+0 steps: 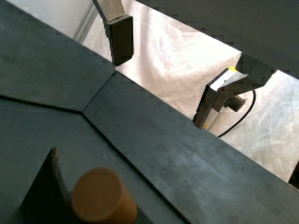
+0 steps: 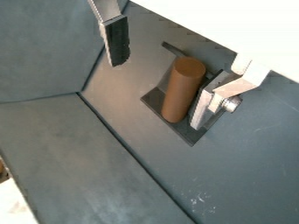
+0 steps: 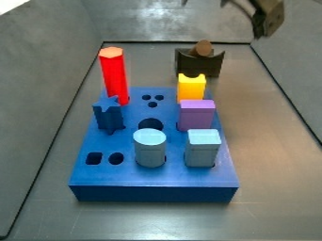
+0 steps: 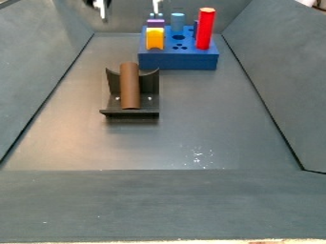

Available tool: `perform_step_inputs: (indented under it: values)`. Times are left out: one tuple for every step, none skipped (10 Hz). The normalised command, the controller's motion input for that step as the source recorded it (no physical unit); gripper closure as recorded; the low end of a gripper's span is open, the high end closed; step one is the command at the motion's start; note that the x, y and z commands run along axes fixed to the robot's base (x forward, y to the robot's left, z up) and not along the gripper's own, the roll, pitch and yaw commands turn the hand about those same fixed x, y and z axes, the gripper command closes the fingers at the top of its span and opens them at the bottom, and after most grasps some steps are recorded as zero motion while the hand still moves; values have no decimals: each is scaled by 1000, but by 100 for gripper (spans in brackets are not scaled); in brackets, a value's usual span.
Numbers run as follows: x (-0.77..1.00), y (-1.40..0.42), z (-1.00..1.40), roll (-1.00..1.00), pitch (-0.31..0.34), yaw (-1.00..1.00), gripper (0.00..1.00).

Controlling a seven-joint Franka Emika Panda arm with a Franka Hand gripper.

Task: Pick up the round object. Move up. Place the round object on the fixture. Regrasp the round object. Move to above the board. Insert the round object.
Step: Regrasp the round object.

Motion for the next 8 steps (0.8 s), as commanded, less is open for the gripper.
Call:
perform_step_inputs:
  values:
    - [70, 56, -1000, 116, -189, 101, 0]
    - [74, 53, -1000, 104, -198, 73, 0]
    - [83, 47, -1000, 100, -198, 26, 0]
    - [89, 46, -1000, 100, -182, -3, 0]
    - [96, 39, -1000, 99, -146, -33, 0]
    - [101, 36, -1000, 102, -126, -46, 0]
    - [113, 30, -1000, 99, -78, -53, 0]
    - [110, 22, -876, 98, -47, -50, 0]
